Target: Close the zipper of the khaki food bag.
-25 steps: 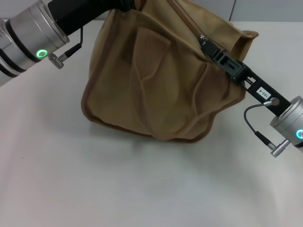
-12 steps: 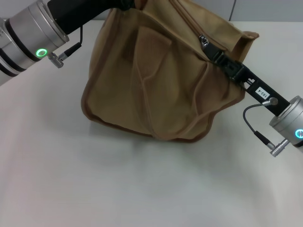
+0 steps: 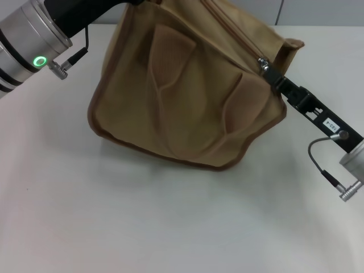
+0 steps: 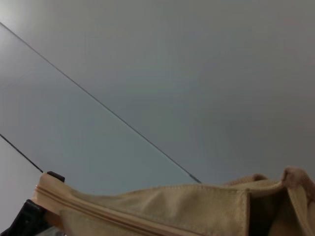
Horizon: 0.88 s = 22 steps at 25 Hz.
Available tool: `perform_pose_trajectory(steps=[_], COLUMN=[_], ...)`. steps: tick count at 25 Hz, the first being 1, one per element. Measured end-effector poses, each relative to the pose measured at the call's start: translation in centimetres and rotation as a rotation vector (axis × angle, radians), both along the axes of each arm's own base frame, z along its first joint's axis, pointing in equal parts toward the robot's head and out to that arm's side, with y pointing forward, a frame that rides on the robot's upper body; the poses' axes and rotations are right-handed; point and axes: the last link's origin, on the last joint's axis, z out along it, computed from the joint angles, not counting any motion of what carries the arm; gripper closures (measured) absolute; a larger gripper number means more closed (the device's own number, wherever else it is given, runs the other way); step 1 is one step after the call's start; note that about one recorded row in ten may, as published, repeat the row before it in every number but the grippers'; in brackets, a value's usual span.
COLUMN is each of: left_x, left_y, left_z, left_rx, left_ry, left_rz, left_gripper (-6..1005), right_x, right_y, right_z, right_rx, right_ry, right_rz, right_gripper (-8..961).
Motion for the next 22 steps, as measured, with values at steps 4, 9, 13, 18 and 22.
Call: perform_pose_trajectory(steps=[4,9,13,18,22], left_x=[0.0,-0.1,-0.7,-0.6,0.3], left_y=[0.0,0.0,0.1,0.3,-0.5], left_z=[0.0,-0.4,-0.5,0.4,1.6], left_rx=[0.001,-0.009,-0.009,-0.006,0.031], left_ry=[0.001,0.016,0.017,-0.006,-0.033], left_rz=[0.002,0.011,0.044,0.048,-0.028], left_gripper=[950,950,949,918,792], right_x=[0.2,-0.7,-0.6,-0.7,-1.0], right_y=[-0.9,-2.6,-3.0,-3.0,-2.8], right_z=[0.6,2.0,1.8,1.7,1.6], right_rx=[0.041,0.215,0.25,0.243,0.239], right_ry=[0.012,0.005,-0.026,-0.029,-0.029], right_rz=[0.023,0.162,0.169,0.173,0.184], right_gripper=[949,919,859,784,605])
